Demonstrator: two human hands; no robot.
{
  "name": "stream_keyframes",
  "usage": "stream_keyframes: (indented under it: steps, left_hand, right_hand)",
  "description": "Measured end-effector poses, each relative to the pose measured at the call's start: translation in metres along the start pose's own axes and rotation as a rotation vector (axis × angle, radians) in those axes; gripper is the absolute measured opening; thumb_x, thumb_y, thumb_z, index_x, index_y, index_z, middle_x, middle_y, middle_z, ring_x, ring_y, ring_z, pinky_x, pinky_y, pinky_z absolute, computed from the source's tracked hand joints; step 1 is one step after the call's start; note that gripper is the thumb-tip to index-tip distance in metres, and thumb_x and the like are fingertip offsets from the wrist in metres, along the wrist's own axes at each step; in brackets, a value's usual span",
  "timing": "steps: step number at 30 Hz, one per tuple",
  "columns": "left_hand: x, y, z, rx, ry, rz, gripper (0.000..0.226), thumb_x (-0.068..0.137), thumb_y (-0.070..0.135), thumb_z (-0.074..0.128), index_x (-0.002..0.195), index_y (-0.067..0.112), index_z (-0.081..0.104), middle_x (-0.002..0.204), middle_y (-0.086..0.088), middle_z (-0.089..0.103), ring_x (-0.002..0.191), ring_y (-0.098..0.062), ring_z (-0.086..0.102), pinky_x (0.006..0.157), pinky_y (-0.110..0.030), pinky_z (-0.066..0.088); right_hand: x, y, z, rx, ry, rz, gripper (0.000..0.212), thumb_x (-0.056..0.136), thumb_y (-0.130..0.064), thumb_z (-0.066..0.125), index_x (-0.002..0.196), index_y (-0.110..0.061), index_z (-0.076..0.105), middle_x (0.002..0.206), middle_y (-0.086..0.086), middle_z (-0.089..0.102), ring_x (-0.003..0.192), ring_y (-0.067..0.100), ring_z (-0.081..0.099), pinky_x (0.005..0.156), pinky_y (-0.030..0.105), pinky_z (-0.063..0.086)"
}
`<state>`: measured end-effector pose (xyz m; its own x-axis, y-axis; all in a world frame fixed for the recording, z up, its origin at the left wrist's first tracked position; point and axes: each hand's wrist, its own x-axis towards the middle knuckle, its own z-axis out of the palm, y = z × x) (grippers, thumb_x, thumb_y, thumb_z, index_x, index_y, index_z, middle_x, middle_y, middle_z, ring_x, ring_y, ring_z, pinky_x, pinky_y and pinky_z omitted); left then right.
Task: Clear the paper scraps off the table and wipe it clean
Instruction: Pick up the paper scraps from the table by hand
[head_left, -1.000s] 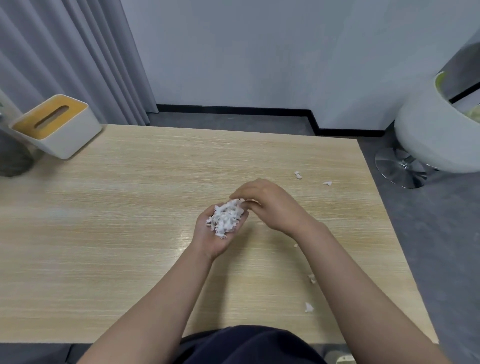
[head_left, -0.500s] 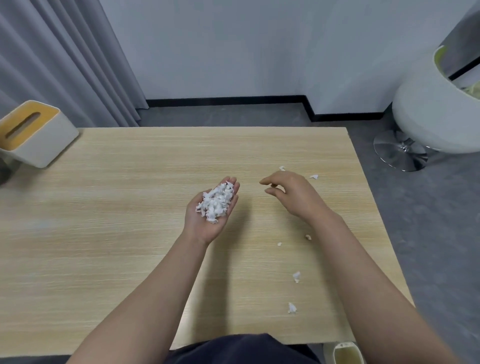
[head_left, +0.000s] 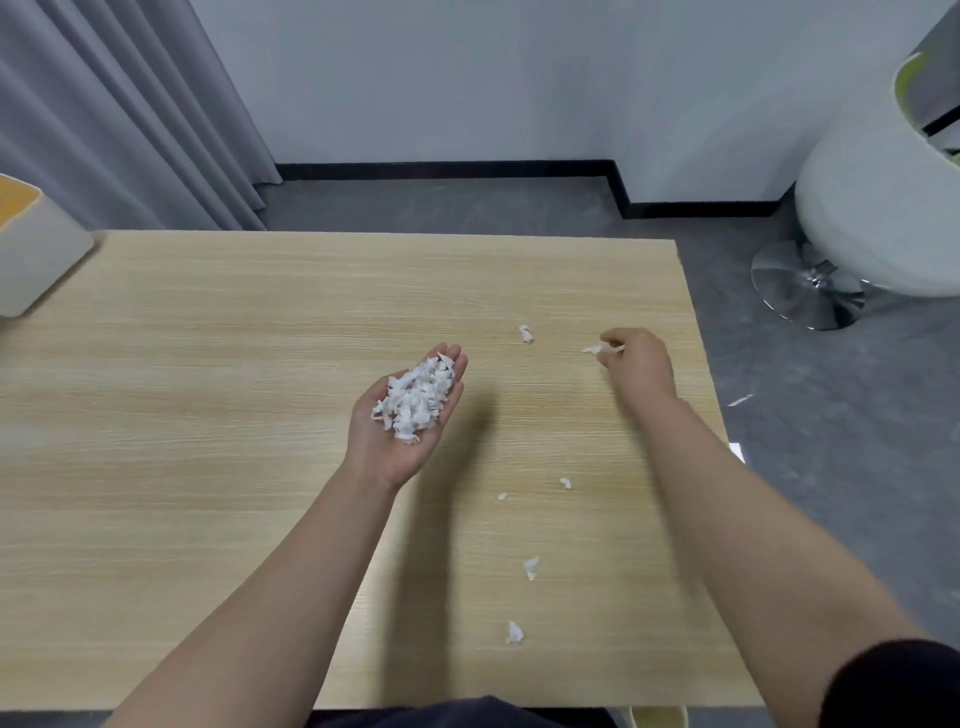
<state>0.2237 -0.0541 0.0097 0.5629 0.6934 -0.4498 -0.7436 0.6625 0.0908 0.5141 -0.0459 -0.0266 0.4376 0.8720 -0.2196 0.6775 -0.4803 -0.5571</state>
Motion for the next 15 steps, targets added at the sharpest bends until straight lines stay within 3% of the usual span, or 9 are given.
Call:
stream_keyframes:
  steps: [10, 15]
  left_hand:
    - [0.008, -0.04, -0.001, -0.041, 0.01, 0.018, 0.071, 0.059, -0.01, 0.072, 0.128, -0.005, 0.053, 0.136, -0.017, 0.051, 0.125, -0.032, 0.05, 0.104, -0.04, 0.039]
    - [0.008, -0.051, -0.005, -0.021, 0.013, 0.035, 0.067, 0.059, -0.006, 0.074, 0.124, -0.006, 0.056, 0.137, -0.016, 0.051, 0.126, -0.031, 0.049, 0.103, -0.04, 0.04]
  right_hand:
    - [0.031, 0.026, 0.022, -0.127, -0.096, -0.076, 0.032, 0.091, -0.016, 0.057, 0.122, -0.011, 0.06, 0.126, 0.011, 0.051, 0.112, 0.03, 0.053, 0.084, 0.031, 0.04]
    - [0.037, 0.031, 0.027, -0.114, -0.056, -0.077, 0.014, 0.091, -0.014, 0.057, 0.097, -0.008, 0.069, 0.1, 0.011, 0.065, 0.078, 0.024, 0.057, 0.065, 0.026, 0.039]
